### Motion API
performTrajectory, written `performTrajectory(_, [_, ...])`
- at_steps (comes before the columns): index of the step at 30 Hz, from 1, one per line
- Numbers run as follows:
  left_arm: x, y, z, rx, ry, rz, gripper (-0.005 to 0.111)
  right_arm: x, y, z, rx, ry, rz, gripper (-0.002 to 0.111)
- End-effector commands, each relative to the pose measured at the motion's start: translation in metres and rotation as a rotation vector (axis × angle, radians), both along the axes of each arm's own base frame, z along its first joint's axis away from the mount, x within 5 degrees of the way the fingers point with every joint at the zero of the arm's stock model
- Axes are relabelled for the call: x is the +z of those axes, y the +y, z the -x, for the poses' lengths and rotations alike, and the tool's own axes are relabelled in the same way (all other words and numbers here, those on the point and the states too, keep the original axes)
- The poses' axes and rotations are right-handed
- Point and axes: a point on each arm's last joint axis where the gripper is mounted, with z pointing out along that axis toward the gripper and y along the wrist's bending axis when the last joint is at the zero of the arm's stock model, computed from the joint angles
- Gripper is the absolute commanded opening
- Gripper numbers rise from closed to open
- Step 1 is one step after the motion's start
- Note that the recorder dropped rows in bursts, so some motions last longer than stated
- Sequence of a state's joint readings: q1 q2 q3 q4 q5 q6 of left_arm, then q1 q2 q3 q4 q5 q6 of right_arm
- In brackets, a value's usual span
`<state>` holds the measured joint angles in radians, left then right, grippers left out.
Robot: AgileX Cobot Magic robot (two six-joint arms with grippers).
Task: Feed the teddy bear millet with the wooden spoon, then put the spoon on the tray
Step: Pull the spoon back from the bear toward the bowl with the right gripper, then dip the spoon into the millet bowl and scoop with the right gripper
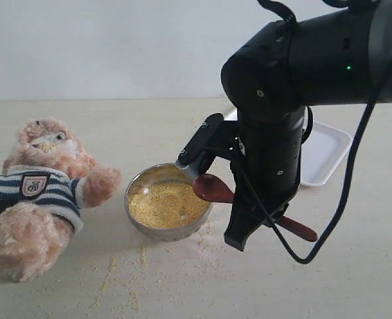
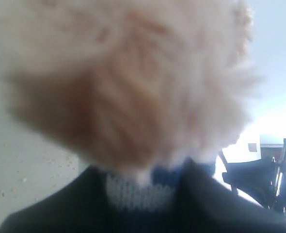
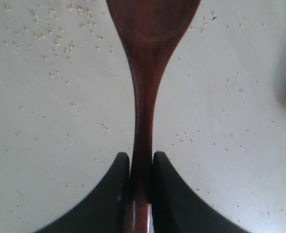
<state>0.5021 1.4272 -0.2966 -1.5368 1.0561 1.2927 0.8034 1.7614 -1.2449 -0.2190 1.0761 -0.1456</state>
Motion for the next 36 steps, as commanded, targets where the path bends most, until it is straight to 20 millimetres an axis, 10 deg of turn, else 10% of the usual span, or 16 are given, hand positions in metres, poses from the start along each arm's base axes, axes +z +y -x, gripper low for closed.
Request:
performTrajectory(1, [-0.001, -0.001, 0.003, -0.036, -0.001, -0.014, 0.005, 0.008, -0.005, 0.002, -0.008, -0.014, -0.012, 0.0])
performTrajectory(15, [0.0, 0.0, 0.001, -0.008, -0.007, -0.005, 0.005, 0.018, -0.02, 0.011, 0.075, -0.126, -0.044, 0.0])
performTrajectory(23, [0.015, 0.0, -0.007, 0.057, -0.122, 0.119, 0.005, 0.038, 0.014, -0.028, 0.299, -0.35, 0.113, 0.0])
performTrajectory(29, [0.018, -0.003, -0.006, 0.018, -0.186, 0.119, 0.005, 0.02, 0.067, -0.027, 0.601, -0.543, 0.492, 0.0])
performTrajectory(36, [0.018, -0.003, -0.006, 0.008, -0.192, 0.109, 0.005, 0.002, 0.074, -0.028, 0.638, -0.532, 0.539, 0.0])
